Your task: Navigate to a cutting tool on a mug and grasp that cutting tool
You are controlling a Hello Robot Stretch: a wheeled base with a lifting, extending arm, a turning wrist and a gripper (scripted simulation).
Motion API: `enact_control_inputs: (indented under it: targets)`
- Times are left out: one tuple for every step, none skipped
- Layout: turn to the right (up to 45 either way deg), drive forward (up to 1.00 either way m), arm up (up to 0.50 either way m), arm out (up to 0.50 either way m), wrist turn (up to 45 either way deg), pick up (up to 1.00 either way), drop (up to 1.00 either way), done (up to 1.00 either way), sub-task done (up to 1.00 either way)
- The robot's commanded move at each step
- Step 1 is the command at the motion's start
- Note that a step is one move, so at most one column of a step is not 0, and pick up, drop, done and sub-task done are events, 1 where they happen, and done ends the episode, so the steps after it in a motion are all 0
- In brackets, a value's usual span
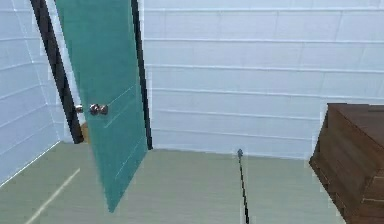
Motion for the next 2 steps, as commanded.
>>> enact_control_inputs:
  targets:
    - [-30.0,0.00,0.00,0.00,0.0,0.00,0.00,0.00,0.00]
    - [0.0,0.85,0.00,0.00,0.0,0.00,0.00,0.00,0.00]
